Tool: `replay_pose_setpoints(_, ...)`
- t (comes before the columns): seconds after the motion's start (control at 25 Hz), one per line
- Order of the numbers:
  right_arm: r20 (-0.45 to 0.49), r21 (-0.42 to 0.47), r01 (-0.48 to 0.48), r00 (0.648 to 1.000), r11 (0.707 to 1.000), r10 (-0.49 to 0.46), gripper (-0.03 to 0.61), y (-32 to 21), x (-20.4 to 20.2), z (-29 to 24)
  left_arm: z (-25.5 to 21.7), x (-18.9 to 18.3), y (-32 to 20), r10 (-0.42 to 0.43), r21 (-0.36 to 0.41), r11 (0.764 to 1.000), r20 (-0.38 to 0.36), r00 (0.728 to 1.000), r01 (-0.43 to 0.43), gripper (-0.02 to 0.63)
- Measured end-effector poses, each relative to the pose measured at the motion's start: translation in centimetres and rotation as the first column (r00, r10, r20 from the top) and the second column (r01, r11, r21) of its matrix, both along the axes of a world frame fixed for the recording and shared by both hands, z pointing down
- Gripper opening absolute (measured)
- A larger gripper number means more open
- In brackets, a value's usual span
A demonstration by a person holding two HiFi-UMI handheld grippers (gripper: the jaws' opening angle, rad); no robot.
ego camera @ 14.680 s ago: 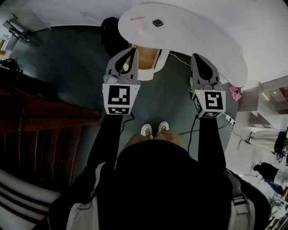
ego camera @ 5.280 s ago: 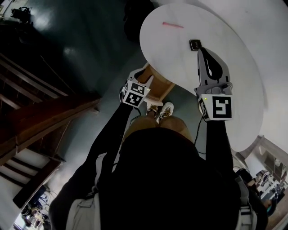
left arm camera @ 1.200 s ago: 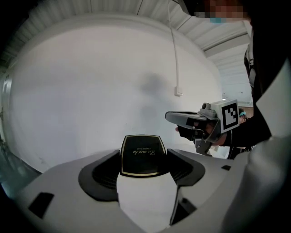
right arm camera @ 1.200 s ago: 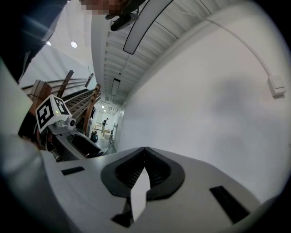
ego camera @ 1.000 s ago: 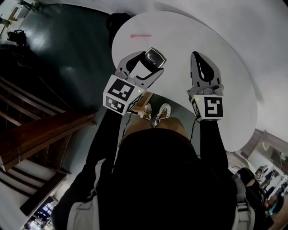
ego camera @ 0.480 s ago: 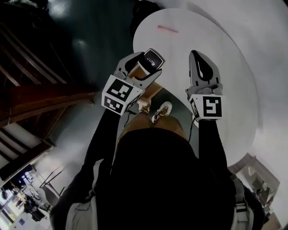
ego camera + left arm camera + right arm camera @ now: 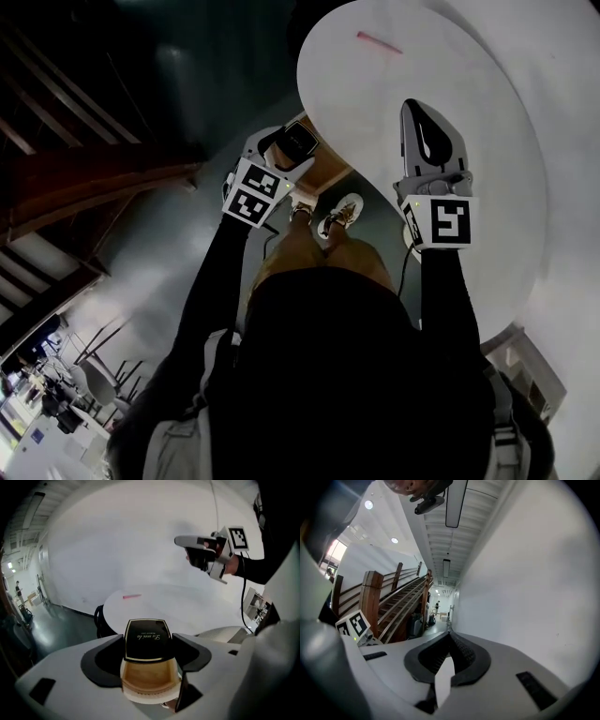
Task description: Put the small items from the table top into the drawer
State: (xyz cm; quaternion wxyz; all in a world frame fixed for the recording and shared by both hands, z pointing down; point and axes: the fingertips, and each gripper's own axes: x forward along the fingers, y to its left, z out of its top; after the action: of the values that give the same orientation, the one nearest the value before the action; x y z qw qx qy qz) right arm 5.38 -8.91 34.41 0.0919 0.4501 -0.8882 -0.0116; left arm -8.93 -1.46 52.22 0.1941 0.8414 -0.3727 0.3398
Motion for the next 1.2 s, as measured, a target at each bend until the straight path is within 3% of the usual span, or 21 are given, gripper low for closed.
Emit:
replay_pose_setpoints(0.16,-0.020,-0.029,-0.001,1.000,1.000,0.001,0.026,-0.3,-0.3,1.3,6.9,-1.3,1.3,0.043,-0.124,0.992,0.085,0.995,-0.032,0.336)
replay_pose_setpoints(0.32,-0.055,-0.060,-0.007,0.998,0.998,0.004,0.026,-0.5,0.1,2.4,12.1,-0.2,1.2,0.107,-0.213,0.974,0.119,0.987,-0.080,0.336)
replay_pose_setpoints(0.76,-0.101,-0.107,-0.033,0.995,0.994,0.023,0.026,-0.3,1.0,4.6,19.1,0.8,-1.2,0.219,-0.263,0.952,0.219,0.951,-0.158,0.337)
replay_pose_setpoints(0.96,-0.126,-0.113,-0.040,0.992,0.993,0.026,0.026,-0.1,1.2,5.0,20.7,0.8,-0.3,0.336,-0.275,0.927,0.305,0.891,-0.255,0.337)
replay_pose_setpoints(1.2,-0.133,-0.118,-0.037,0.991,0.992,0.021,0.026,-0.3,0.8,5.3,22.0,0.9,0.5,0.417,-0.277,0.905,0.412,0.810,-0.324,0.337)
